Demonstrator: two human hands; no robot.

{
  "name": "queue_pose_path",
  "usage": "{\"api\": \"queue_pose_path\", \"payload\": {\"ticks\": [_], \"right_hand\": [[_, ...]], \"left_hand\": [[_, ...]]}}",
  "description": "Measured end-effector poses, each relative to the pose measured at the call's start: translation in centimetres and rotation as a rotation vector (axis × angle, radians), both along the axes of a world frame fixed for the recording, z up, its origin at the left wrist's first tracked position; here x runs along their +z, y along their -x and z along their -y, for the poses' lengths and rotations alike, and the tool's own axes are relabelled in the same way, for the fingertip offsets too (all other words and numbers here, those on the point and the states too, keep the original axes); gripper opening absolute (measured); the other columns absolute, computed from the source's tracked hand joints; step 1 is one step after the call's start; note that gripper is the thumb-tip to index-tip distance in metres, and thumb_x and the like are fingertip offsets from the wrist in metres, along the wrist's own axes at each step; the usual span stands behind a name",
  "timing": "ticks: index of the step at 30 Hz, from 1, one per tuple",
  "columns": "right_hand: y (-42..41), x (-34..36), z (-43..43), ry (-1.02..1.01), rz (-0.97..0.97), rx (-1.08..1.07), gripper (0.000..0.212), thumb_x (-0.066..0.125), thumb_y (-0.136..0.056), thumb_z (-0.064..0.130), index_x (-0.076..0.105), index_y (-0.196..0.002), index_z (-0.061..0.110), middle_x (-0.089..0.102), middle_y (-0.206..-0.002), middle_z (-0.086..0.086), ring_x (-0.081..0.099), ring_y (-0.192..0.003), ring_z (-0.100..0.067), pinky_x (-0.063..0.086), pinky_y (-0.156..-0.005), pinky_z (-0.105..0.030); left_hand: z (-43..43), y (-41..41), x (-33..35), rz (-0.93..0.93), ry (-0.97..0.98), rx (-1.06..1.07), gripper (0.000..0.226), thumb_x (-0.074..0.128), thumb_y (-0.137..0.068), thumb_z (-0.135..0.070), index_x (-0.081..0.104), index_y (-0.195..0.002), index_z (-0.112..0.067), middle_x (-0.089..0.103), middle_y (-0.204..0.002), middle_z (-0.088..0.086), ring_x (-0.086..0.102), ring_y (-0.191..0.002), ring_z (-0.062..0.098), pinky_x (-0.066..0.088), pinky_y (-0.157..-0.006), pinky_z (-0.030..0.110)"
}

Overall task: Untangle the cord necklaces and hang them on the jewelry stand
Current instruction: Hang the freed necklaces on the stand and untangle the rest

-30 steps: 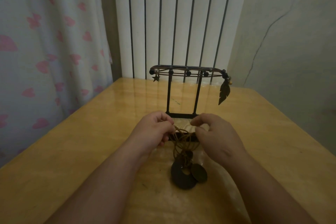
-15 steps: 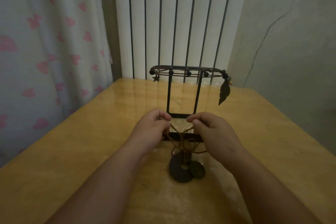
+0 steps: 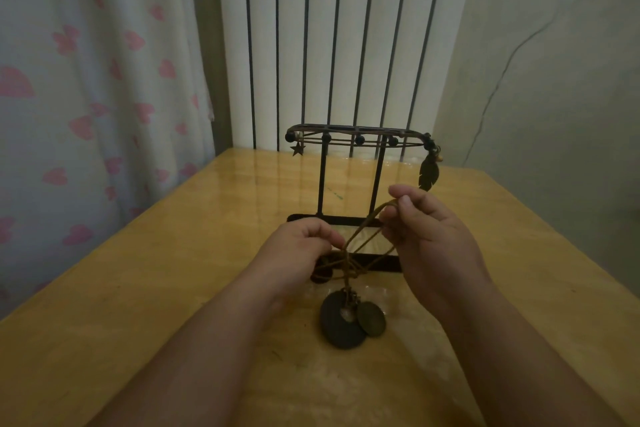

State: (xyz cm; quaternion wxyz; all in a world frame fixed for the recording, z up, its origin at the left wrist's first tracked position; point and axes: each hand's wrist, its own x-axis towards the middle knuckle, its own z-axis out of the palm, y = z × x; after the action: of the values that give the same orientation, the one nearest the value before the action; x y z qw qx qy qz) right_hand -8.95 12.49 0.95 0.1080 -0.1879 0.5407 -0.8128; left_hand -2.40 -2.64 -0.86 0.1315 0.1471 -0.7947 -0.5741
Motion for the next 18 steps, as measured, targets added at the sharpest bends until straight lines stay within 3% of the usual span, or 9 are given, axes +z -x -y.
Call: {"api": "queue_pose_path", "payload": {"ticks": [7,9,12,15,18], "right_hand": [[-0.44,0.43,0.29,0.111,0.061,0.109,0.023,0.043,-0.098,0.006,0.063,-0.111,0.006,0.055,-0.070,-0.002,0.048,-0.057,-0.011,0.050,-0.065,-0.030],[-0.34,0.34,0.28,0.115,0.061,0.107,0.022,0.045,-0.097,0.007,0.064,-0.109,0.007,0.053,-0.069,-0.001,0.041,-0.055,-0.010,0.043,-0.055,-0.027],[-0.23,0.29,-0.13,0.114,0.022,0.108,0.021,0.052,-0.091,0.006,0.063,-0.109,0.009,0.044,-0.065,0.001,0.037,-0.054,-0.009,0.036,-0.054,-0.027],[-0.08,0.28,-0.30,0.123,0.041,0.017,0.023,0.051,-0.085,-0.006,0.064,-0.095,0.010,0.043,-0.063,0.001,0.037,-0.053,-0.011,0.035,-0.054,-0.028],[0.04,0.25,-0.35,0.101,0.073,-0.064,0.024,0.049,-0.087,-0.007,0.064,-0.090,0.011,0.049,-0.064,0.001,0.042,-0.051,-0.011,0.040,-0.053,-0.027]], "left_hand": [[0.09,-0.32,0.19,-0.048,0.019,-0.162,0.009,0.067,-0.088,-0.023,0.073,-0.088,-0.029,0.072,-0.088,-0.010,0.067,-0.088,0.008,0.050,-0.080,0.031],[0.15,-0.15,-0.03,-0.045,0.011,-0.148,0.008,0.068,-0.089,-0.025,0.072,-0.085,-0.030,0.072,-0.085,-0.011,0.068,-0.084,0.006,0.051,-0.077,0.031],[0.35,-0.06,-0.07,-0.013,-0.043,-0.140,0.008,0.065,-0.091,-0.029,0.071,-0.085,-0.031,0.074,-0.086,-0.010,0.068,-0.081,0.008,0.047,-0.071,0.028],[0.40,-0.10,-0.14,0.007,-0.040,-0.156,0.009,0.063,-0.091,-0.031,0.071,-0.089,-0.033,0.074,-0.090,-0.007,0.069,-0.084,0.011,0.046,-0.069,0.026],[0.12,-0.14,-0.25,0.008,-0.018,-0.156,0.010,0.061,-0.093,-0.031,0.071,-0.092,-0.032,0.074,-0.089,-0.008,0.068,-0.082,0.007,0.045,-0.066,0.021]]}}
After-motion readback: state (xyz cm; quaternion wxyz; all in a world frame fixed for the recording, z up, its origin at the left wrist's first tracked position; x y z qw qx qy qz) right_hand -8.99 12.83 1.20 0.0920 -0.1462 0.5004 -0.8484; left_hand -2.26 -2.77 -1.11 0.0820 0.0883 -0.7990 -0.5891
